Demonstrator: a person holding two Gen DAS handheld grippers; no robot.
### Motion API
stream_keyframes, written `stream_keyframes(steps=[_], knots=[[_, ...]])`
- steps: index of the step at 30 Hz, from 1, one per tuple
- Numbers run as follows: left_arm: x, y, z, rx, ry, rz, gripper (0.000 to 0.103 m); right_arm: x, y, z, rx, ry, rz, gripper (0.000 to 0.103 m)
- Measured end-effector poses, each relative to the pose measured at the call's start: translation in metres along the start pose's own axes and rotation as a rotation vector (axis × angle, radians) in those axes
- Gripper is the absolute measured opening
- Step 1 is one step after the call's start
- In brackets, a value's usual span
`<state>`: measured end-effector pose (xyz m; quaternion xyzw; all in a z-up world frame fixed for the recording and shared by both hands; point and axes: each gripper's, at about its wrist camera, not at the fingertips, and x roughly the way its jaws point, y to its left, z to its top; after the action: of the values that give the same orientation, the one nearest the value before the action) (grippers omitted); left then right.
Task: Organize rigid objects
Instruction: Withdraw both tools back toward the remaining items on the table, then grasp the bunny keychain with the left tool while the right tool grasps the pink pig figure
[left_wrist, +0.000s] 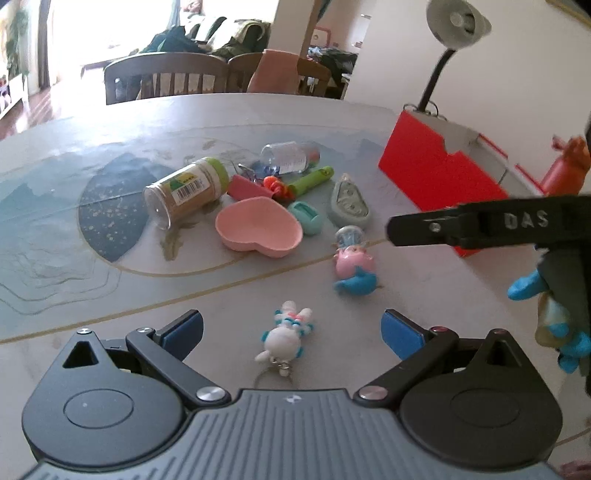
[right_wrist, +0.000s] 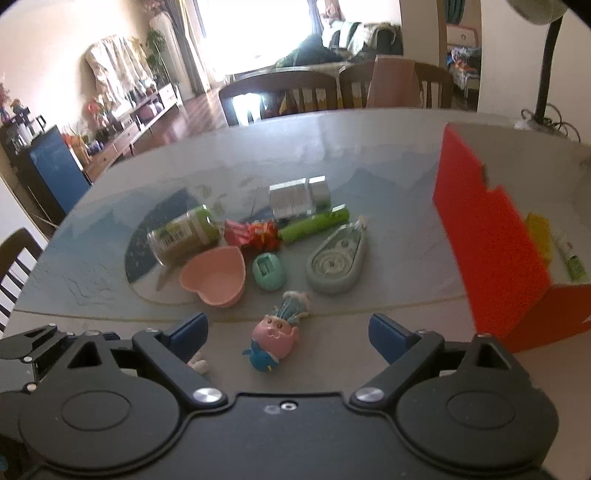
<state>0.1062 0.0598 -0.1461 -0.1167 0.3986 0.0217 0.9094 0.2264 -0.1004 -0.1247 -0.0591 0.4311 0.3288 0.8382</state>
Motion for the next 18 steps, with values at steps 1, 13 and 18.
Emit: stream_keyframes(steps=[1, 13, 18], knots=[[0.003, 0.000, -0.002, 0.009, 0.001, 0.011, 0.103, 0.004, 0.002, 0.000, -0.002, 0.010, -0.002, 0.094], [0.028, 0.004, -0.015, 0.032, 0.032, 0.057, 0.103, 0.043, 0.018, -0.003, -0.048, 0.089, -0.047, 0.081], [0.030, 0.000, -0.014, 0.047, 0.027, 0.050, 0.101, 0.045, 0.020, -0.004, -0.052, 0.099, -0.051, 0.072]])
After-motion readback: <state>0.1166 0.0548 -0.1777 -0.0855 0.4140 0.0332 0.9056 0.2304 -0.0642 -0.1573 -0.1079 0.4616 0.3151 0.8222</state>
